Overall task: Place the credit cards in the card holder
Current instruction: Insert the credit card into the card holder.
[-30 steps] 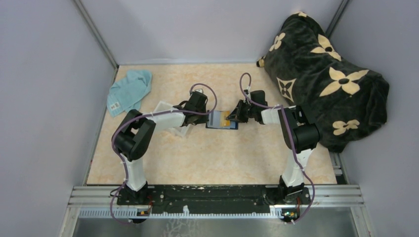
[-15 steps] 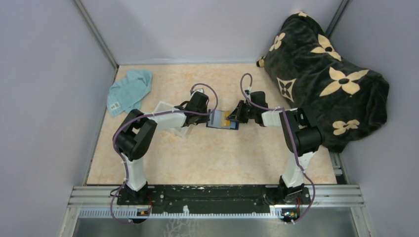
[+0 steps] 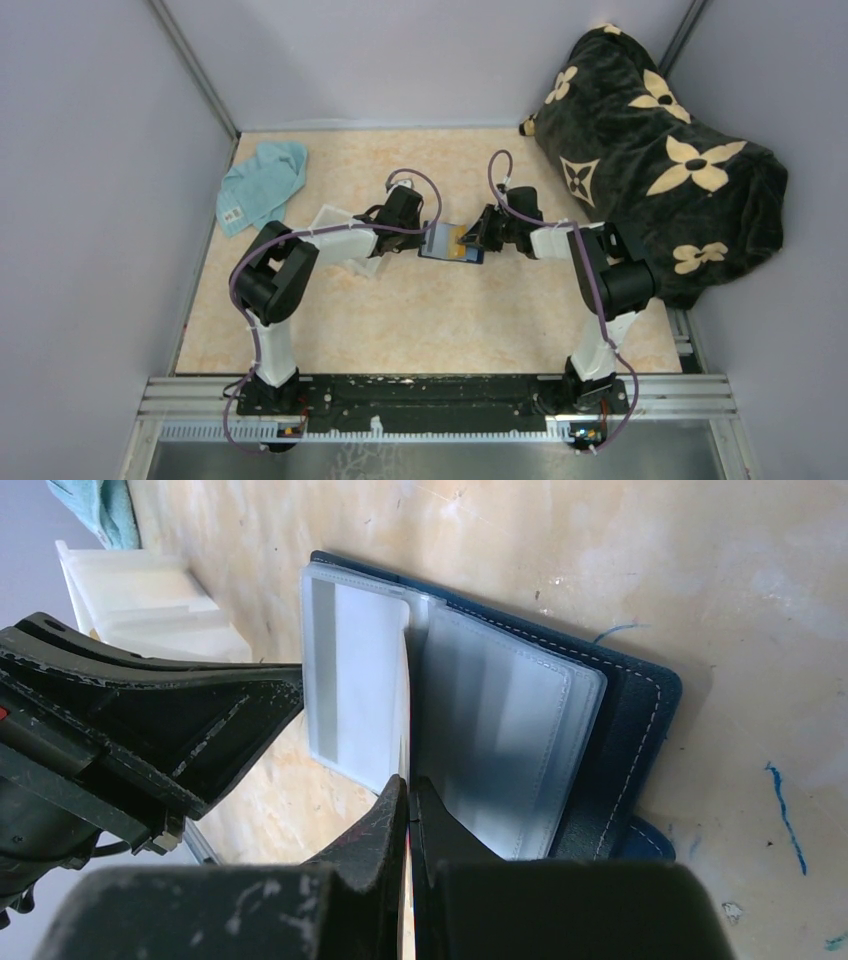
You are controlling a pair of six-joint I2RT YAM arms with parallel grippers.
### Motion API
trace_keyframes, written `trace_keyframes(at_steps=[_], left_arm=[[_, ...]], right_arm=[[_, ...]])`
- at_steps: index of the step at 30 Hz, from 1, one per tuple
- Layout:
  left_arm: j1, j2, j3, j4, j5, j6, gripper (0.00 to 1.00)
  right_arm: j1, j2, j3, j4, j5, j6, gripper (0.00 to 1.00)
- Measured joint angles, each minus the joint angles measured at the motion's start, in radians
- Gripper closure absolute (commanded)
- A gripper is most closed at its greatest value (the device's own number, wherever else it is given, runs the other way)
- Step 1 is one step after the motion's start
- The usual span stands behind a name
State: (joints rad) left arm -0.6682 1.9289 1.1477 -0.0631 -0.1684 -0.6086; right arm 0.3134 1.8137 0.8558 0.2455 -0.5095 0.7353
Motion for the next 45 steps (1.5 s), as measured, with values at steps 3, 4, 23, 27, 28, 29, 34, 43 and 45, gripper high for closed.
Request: trace_keyframes(at_steps=[3,4,23,27,28,29,34,43,45], left_arm=[[0.0,0.0,0.0,0.0,0.0,0.0,0.89],[0.0,0.0,0.0,0.0,0.0,0.0,0.89],[-0.001,0.007,0.003,0.006,-0.001,0.0,0.9],[-0.002,0.007,0.003,0.006,-0.003,0.0,0.9],[-0.002,0.007,0.003,0.007,-0.004,0.0,0.9],[-0.003,0.008,0.003,0.007,-0.004,0.0,0.9],[-0.003,0.008,0.003,0.007,-0.004,0.0,0.9],[-0.003,0.008,0.001,0.01,-0.005,0.0,0.91],[-0.003,0.008,-0.001,0.013,-0.005,0.0,0.91]], right_arm=[[0.0,0.0,0.0,0.0,0.0,0.003,1.0],[0.0,0.0,0.0,0.001,-0.001,0.006,1.0],[-0.002,0.018,0.002,0.021,-0.039,0.029,1.0],[-0.003,0.029,0.003,0.025,-0.044,0.032,1.0],[-0.003,0.03,0.003,0.025,-0.045,0.034,1.0],[-0.003,0.031,0.003,0.025,-0.045,0.035,1.0],[-0.003,0.04,0.003,0.04,-0.042,0.035,1.0],[-0.003,0.055,0.003,0.062,-0.027,0.037,1.0],[-0.003,0.055,0.003,0.064,-0.022,0.037,1.0]])
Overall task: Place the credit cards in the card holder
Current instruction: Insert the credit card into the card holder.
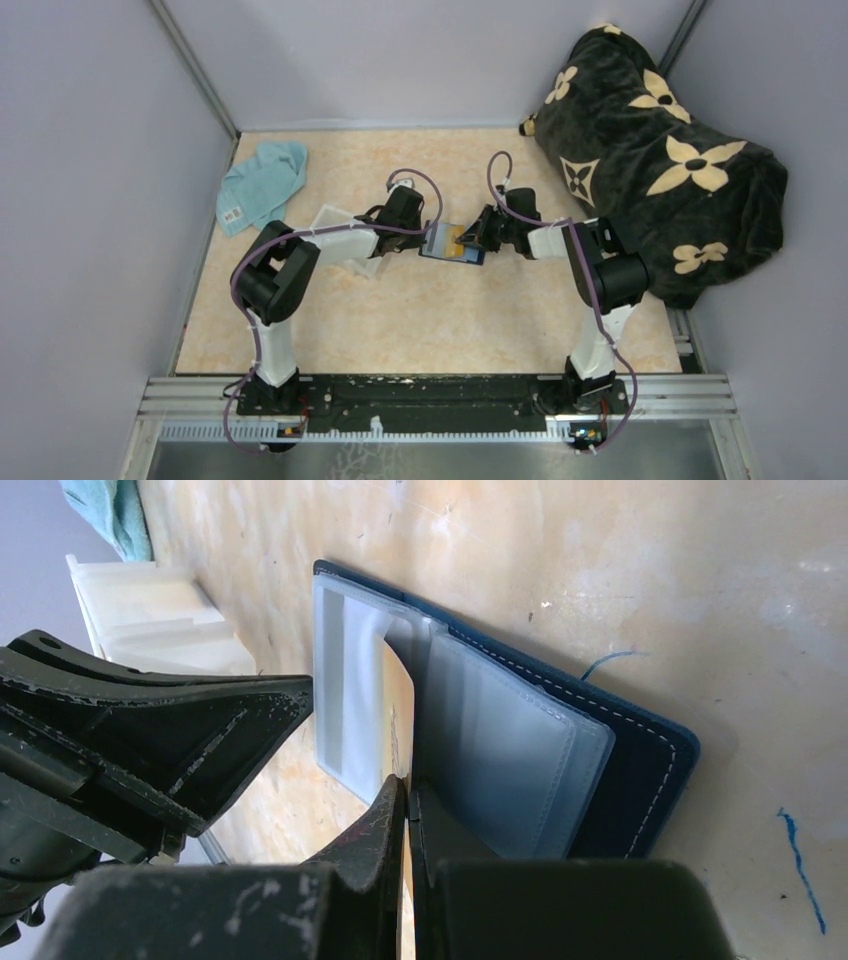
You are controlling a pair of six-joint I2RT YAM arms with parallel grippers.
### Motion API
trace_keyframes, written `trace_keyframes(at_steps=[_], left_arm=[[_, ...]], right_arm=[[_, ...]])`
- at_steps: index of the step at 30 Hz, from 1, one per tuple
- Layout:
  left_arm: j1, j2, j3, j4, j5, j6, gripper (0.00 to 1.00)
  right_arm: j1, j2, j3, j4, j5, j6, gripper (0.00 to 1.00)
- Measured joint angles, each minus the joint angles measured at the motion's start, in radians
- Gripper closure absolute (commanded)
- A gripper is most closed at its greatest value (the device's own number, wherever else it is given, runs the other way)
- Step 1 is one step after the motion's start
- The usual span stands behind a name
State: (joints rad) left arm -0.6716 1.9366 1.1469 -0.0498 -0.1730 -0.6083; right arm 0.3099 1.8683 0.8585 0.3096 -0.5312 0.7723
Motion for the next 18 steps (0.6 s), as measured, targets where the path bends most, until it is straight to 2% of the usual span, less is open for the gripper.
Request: trace_keyframes(at_steps=[18], left_arm=[[-0.002,-0.002,-0.014,0.027,0.0,0.0,0.93]], right_arm=[[0.014,0.009,0.001,0.028,0.047,0.026,1.0]])
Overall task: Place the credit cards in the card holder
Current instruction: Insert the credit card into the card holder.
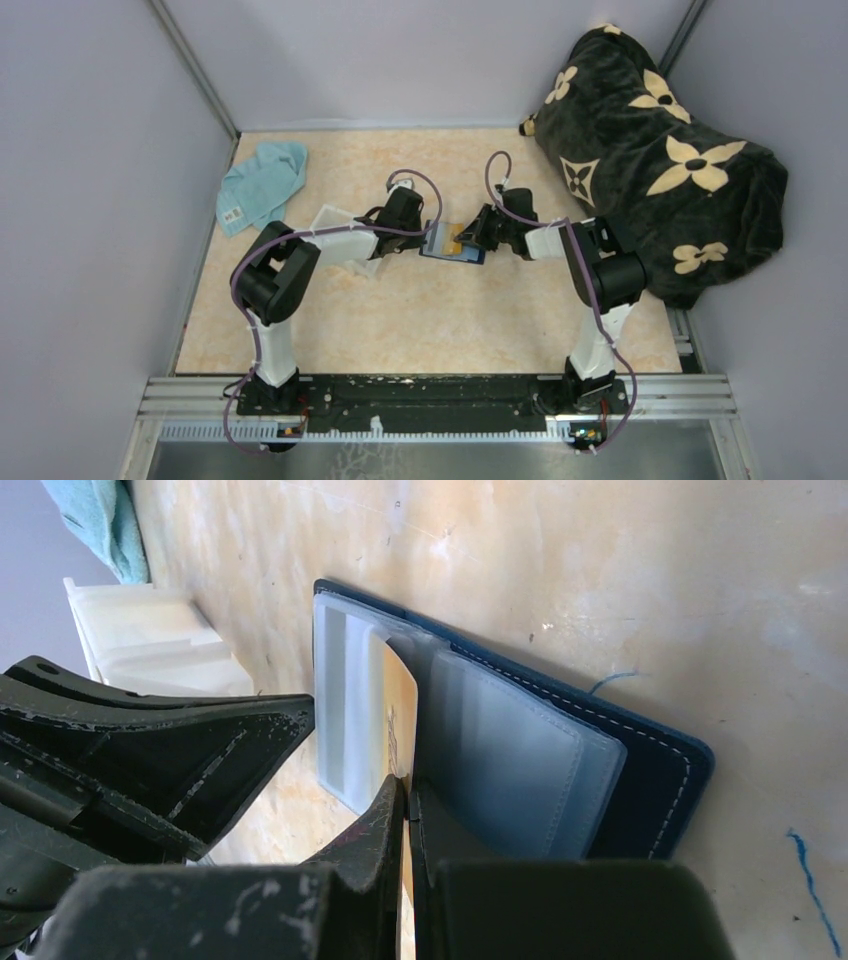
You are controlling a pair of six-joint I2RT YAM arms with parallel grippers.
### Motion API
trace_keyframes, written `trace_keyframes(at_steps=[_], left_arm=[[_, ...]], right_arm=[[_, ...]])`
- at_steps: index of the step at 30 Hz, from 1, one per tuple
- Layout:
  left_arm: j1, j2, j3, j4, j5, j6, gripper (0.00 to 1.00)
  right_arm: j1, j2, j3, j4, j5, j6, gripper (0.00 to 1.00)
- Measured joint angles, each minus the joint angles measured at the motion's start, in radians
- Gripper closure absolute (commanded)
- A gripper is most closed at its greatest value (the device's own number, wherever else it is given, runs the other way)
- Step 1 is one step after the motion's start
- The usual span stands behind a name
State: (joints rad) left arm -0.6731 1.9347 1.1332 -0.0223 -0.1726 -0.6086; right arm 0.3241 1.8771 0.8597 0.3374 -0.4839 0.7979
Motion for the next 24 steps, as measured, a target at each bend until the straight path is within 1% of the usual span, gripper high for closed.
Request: trace_keyframes(at_steps=[4,5,9,12,16,21,22,23,24], left_arm=[[-0.001,-0.003,-0.009,0.012,0.0,0.0,0.93],[-0.001,-0.004,-0.012,0.015,0.0,-0.001,0.94],[-0.001,-0.007,-0.021,0.029,0.0,-0.001,0.94],[-0.001,-0.01,-0.028,0.038,0.0,-0.001,0.95],[-0.002,-0.013,-0.038,0.053,0.0,-0.003,0.95],[-0.004,-0.019,-0.054,0.074,-0.001,-0.004,0.96],[-0.004,-0.021,-0.057,0.077,-0.001,-0.005,0.96],[-0.005,-0.023,-0.061,0.08,-0.001,-0.005,0.96],[-0.006,-0.026,-0.065,0.082,0.001,-0.007,0.96]], right_arm=[[0.021,0.004,0.014,-0.005,0.023,-0.001,1.0],[0.027,0.007,0.02,-0.008,0.033,-0.001,0.98],[0.047,0.013,0.035,-0.026,0.064,-0.002,0.8],[0.06,0.014,0.051,-0.051,0.079,-0.008,0.69],[0.076,0.012,0.079,-0.087,0.096,-0.019,0.63],[0.089,0.005,0.103,-0.135,0.12,-0.035,0.58],[0.092,0.005,0.111,-0.148,0.125,-0.039,0.56],[0.095,0.005,0.118,-0.163,0.13,-0.045,0.52],[0.099,0.005,0.13,-0.179,0.137,-0.052,0.5]])
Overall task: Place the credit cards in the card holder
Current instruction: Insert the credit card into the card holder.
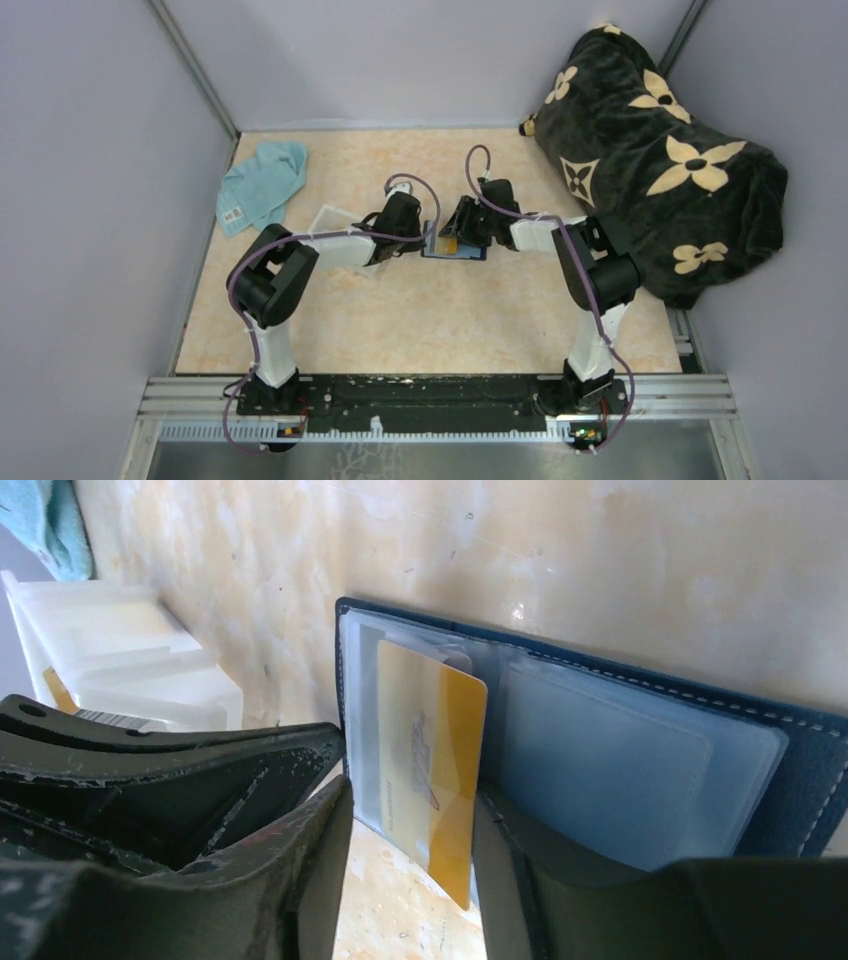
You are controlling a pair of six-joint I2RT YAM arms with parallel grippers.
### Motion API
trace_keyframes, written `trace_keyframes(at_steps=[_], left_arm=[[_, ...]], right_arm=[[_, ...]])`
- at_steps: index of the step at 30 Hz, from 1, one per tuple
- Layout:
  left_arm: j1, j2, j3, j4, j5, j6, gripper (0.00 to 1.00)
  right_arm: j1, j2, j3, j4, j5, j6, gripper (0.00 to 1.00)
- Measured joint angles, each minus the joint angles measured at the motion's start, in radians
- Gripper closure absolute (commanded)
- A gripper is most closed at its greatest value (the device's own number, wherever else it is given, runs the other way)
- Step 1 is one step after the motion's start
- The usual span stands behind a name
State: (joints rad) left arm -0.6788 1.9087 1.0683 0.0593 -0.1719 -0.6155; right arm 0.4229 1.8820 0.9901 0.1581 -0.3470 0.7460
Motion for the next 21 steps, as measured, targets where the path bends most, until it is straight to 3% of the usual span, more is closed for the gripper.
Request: trace_keyframes(at_steps=[21], left_arm=[[-0.02,-0.042,-0.062,0.017,0.052,-0.055,0.96]], right_arm=[[0.128,0.043,0.233,-0.356,0.282,-0.192,0.47]])
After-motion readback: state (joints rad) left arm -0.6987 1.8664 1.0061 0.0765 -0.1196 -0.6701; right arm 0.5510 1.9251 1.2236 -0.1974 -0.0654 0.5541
